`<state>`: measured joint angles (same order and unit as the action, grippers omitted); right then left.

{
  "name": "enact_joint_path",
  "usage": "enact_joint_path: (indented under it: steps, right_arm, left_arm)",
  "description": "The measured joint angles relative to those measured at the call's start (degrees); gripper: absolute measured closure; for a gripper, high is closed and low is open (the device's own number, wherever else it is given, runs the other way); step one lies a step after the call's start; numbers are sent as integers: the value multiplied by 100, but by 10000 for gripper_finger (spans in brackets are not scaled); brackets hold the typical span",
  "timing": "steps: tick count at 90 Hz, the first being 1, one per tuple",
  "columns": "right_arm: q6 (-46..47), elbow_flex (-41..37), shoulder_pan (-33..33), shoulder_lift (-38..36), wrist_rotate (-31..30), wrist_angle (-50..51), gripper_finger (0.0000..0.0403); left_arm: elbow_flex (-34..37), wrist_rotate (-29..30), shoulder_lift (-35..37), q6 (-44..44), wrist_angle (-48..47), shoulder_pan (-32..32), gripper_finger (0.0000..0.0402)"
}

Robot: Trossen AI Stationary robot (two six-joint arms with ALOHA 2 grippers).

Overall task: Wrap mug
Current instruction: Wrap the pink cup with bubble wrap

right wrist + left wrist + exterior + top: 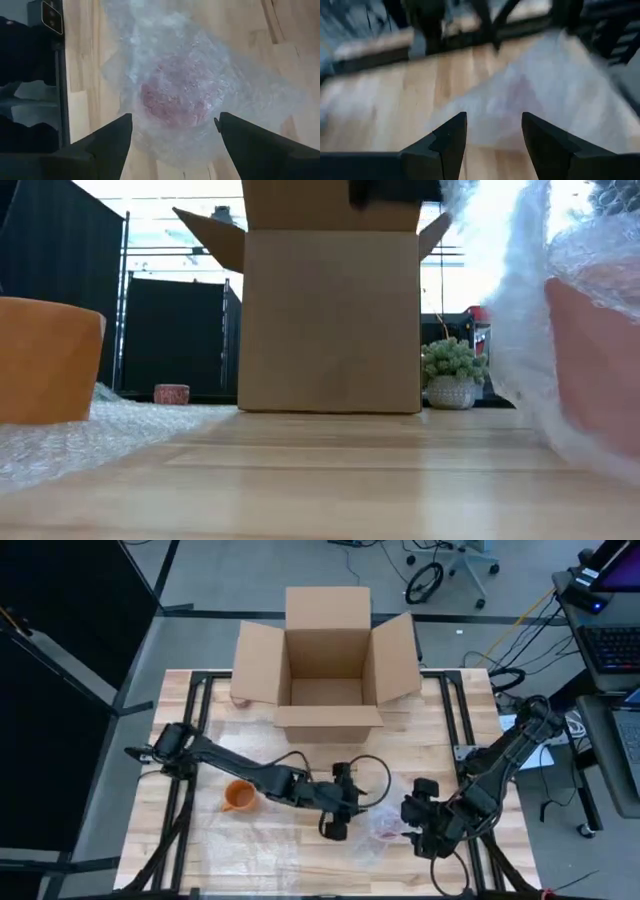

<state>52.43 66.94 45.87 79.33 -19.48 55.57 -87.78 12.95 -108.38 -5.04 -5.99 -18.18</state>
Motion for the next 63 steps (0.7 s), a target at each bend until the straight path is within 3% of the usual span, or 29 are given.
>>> enact_joint_path:
  steps: [15, 37, 49, 63]
  right_arm:
    - [-13, 0, 0, 0, 12, 7, 122]
    - [-2, 0, 11, -2, 175, 7, 122]
    - [29, 0, 15, -2, 175, 21, 122]
    - [94, 0, 15, -2, 168, 37, 122]
  left_arm:
    - [-12, -934, -171, 117, 510, -117, 223]
    - [3, -1059, -531, 173, 806, -204, 223]
    - [-241, -288, -25, 50, 38, -298, 223]
    - [-193, 1311, 612, 136, -1576, -317, 223]
